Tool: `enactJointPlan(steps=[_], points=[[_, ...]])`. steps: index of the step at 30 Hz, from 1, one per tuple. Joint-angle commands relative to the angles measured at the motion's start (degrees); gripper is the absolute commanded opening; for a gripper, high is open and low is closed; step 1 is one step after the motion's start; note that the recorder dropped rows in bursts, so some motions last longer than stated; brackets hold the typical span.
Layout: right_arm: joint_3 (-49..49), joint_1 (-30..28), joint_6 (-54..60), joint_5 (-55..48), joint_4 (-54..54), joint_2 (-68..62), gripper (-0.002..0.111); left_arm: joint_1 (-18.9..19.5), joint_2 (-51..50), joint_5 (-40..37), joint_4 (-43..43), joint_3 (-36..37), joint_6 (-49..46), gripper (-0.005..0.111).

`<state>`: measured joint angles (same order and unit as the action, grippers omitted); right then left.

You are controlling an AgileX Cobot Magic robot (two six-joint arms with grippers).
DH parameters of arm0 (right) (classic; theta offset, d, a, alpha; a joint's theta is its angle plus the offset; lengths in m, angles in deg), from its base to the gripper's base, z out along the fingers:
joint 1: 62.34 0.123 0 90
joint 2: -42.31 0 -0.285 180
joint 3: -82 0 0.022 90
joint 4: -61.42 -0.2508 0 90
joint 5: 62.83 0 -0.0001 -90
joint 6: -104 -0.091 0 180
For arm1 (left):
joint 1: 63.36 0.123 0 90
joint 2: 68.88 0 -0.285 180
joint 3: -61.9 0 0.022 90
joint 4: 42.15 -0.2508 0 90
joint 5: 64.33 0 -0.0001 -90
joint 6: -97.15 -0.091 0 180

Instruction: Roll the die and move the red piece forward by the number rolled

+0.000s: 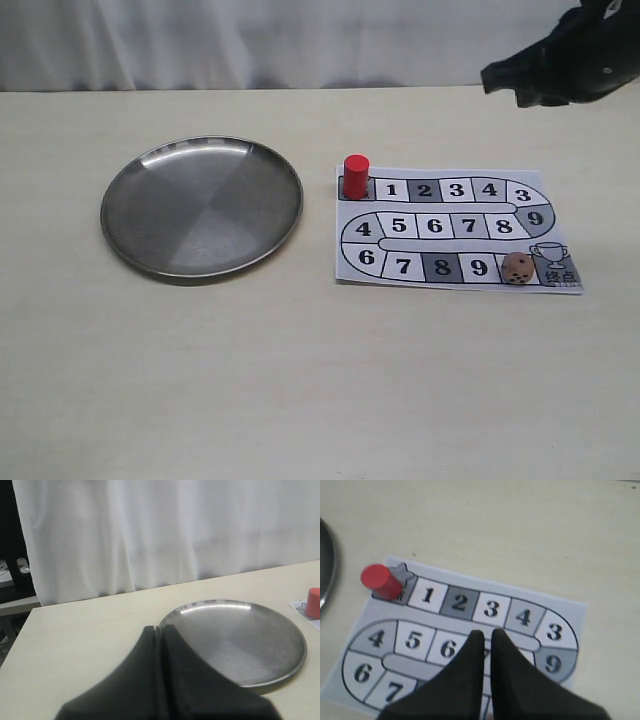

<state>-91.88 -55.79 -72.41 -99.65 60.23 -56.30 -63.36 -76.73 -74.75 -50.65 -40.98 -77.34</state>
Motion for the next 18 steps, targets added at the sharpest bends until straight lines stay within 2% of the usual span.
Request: enactJointPlan(steps=[1,3,5,10,13,18], points=[[1.1,-0.5,0.0,-9.9,3.8,1.6,0.004,0.0,0.1,0.5,0.2,0.1,0.1,0.000],[3.9,-0.5,0.0,-10.1,2.8,1.6,0.004,0.0,0.1,0.5,0.2,0.1,0.1,0.000],[10.5,-0.5,0.0,-6.0,1.2,1.6,0.004,0.0,0.1,0.5,0.2,0.1,0.1,0.000],[29.6,-0.5,-4.4,15.5,1.2,1.6,0.004,0.0,0.1,0.5,0.2,0.1,0.1,0.000],[36.7,-0.5,-4.4,28.4,1.2,0.6,0.004,0.0,0.1,0.5,0.2,0.1,0.1,0.000],[38.5,-0.5,-4.4,30.9,1.2,-6.4,0.004,0.0,0.1,0.5,0.2,0.1,0.1,0.000]])
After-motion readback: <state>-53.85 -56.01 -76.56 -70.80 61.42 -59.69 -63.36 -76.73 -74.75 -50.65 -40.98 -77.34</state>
